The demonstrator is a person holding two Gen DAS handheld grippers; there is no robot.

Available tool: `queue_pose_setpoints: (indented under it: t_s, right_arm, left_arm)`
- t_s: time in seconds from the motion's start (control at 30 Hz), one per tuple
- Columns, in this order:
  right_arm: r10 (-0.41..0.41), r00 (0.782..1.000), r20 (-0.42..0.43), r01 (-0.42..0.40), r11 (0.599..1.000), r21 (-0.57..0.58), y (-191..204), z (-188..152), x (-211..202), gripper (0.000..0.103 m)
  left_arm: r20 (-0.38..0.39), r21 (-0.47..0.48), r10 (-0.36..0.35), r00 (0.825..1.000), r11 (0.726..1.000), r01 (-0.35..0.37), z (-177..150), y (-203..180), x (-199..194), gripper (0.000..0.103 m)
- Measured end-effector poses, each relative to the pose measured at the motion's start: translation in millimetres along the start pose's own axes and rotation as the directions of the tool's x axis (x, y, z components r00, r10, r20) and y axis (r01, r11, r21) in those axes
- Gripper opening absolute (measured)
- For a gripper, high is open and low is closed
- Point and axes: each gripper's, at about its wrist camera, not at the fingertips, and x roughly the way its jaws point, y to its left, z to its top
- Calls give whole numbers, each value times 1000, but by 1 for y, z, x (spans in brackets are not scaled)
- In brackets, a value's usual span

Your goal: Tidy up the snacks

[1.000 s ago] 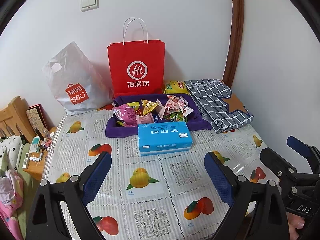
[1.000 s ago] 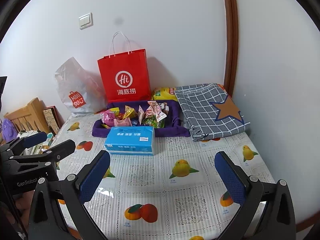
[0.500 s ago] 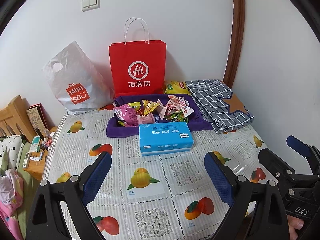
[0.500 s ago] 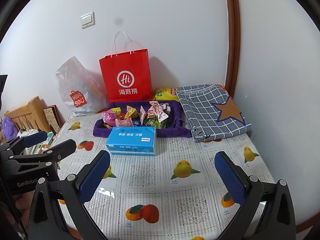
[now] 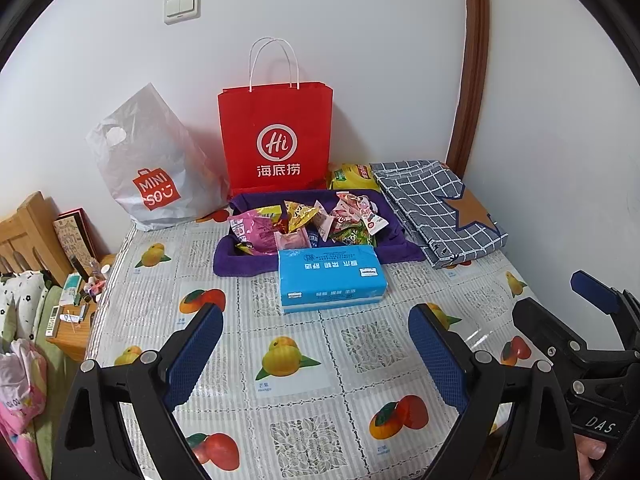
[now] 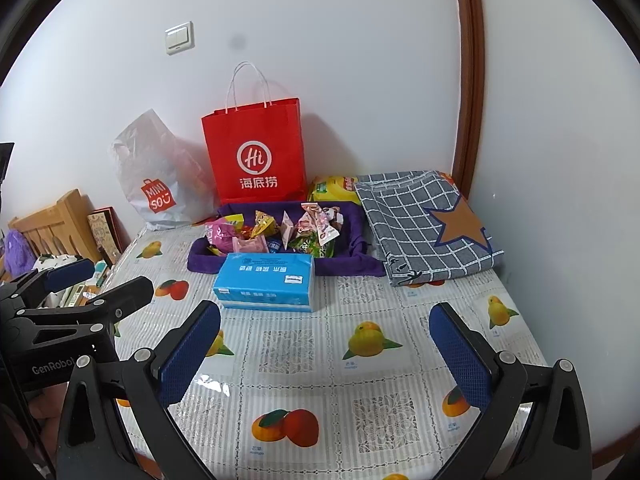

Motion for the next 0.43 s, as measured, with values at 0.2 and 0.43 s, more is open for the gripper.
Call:
queue_pose_setpoints:
  t_s: [0.2,0.43]
  right_arm:
    - [1,1000,1,-1,1000,-1,0,0,0,103]
    - [6,1000,5,-6,1000,-5,1,-1,-2,103]
  left_arm:
    - [0,0,0,1000,1000,0,0,0,0,94]
    - [8,-4,5,1000,1000,-5,1,1,-2,94]
